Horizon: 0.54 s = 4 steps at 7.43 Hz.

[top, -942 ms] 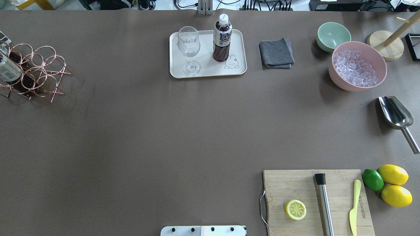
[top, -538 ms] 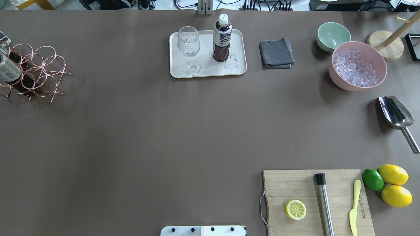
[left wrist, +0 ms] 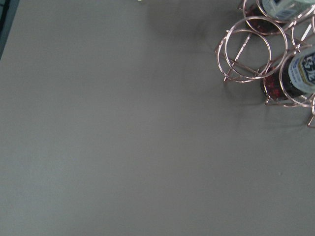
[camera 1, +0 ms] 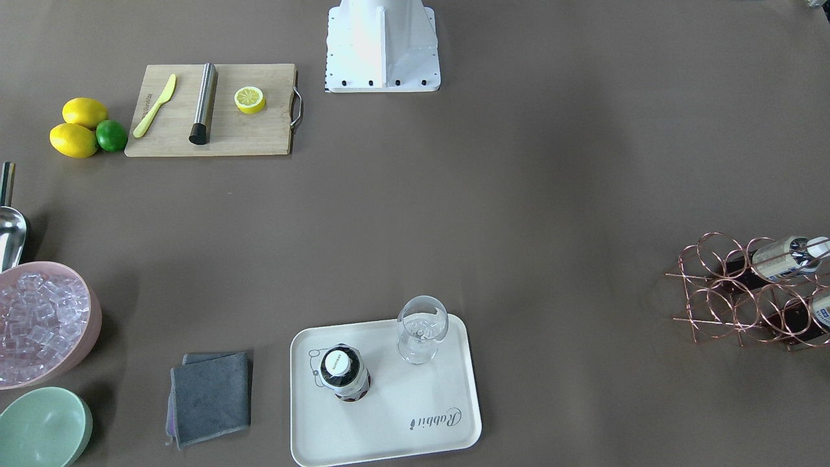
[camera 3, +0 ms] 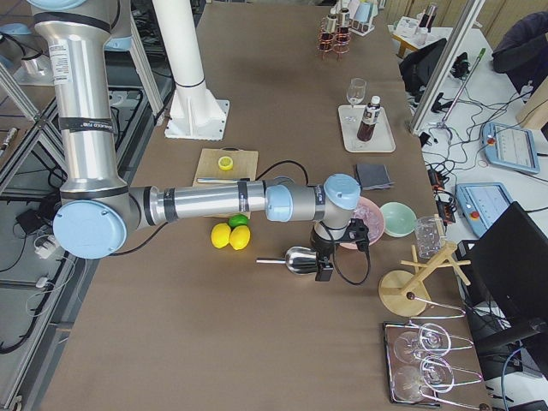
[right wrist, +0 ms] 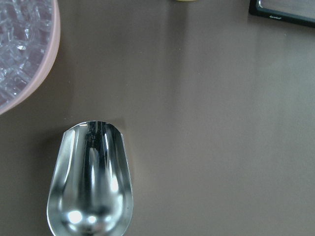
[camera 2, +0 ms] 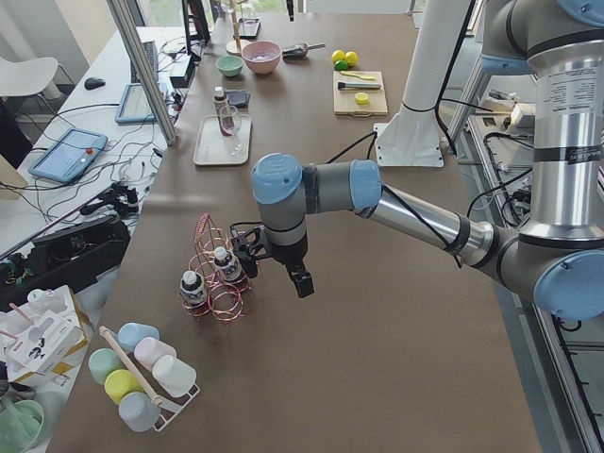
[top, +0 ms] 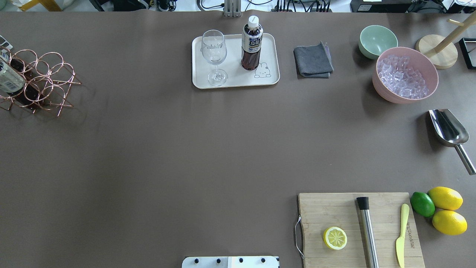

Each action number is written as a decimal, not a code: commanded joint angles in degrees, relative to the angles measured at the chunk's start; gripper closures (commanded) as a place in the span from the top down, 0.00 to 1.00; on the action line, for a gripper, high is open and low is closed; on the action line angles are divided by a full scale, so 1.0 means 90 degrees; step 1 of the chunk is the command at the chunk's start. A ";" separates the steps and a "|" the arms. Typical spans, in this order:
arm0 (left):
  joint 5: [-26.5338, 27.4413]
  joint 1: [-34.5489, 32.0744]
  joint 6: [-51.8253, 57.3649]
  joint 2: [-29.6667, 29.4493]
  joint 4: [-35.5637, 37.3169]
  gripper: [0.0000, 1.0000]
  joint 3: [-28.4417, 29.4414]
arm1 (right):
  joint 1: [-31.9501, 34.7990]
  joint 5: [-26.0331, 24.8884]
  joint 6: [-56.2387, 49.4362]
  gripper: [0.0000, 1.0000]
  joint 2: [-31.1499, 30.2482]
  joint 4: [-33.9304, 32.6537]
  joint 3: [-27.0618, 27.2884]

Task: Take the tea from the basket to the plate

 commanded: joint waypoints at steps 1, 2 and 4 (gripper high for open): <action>-0.0001 -0.0164 0.2310 -0.0043 -0.0798 0.98 0.0929 | 0.0006 0.0010 0.0197 1.00 -0.0055 0.0356 -0.0038; -0.0001 -0.0164 0.2313 -0.0033 -0.1112 0.98 0.1213 | 0.0006 -0.0010 0.0624 1.00 -0.0064 0.0628 -0.0096; -0.0020 -0.0164 0.2303 -0.0023 -0.1717 0.98 0.1682 | 0.0035 0.0010 0.0745 1.00 -0.0336 0.1438 -0.0311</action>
